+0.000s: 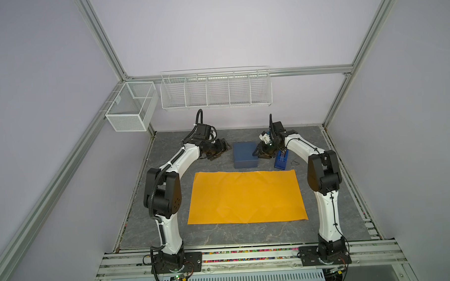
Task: Wrap the gift box in paper
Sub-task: 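Grasp the blue gift box from both sides with left and right grippers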
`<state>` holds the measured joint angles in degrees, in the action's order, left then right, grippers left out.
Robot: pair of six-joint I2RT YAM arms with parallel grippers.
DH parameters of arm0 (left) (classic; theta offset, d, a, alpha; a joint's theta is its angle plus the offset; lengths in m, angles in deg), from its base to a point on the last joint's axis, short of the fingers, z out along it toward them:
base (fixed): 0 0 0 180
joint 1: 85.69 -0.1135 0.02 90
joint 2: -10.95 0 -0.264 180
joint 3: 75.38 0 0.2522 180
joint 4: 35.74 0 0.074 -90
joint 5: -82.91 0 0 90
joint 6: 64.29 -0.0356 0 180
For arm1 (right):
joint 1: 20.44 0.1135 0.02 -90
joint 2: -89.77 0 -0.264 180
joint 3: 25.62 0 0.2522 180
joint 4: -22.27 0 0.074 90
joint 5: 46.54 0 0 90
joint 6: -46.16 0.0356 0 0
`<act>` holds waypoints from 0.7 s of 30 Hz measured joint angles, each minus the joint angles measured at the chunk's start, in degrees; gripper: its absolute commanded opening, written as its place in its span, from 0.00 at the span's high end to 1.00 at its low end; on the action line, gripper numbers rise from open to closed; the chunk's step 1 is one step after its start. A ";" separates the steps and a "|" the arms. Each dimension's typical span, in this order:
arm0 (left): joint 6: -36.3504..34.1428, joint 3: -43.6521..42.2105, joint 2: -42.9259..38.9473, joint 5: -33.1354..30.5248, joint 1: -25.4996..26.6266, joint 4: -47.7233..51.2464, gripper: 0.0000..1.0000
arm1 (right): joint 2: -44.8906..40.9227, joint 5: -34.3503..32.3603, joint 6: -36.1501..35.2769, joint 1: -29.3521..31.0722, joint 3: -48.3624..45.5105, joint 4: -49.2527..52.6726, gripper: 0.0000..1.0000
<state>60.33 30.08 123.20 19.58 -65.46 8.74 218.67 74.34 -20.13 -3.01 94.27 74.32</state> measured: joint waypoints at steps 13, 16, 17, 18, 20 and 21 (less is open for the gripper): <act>-5.53 16.15 11.37 0.33 0.42 7.93 0.26 | -0.50 1.90 6.38 1.62 -1.70 -6.43 0.55; -6.60 17.46 11.93 0.20 0.42 9.09 0.27 | -0.50 2.03 6.80 0.76 -1.31 -6.67 0.58; -6.93 17.79 11.96 0.20 0.39 9.51 0.28 | -0.50 2.16 6.97 0.59 -1.05 -6.69 0.60; -7.13 18.18 11.98 0.26 0.39 9.84 0.28 | -0.48 2.27 7.10 0.46 -0.70 -6.64 0.61; -7.58 19.04 12.22 0.48 0.31 10.19 0.29 | -0.35 2.89 7.41 0.46 0.48 -6.67 0.63; -7.78 19.47 12.46 0.61 0.31 10.34 0.29 | -0.31 3.30 7.56 0.52 1.03 -6.71 0.64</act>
<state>52.54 49.56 135.66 20.20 -65.15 19.07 218.36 77.64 -12.57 -2.49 95.30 67.61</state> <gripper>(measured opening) 0.713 0.376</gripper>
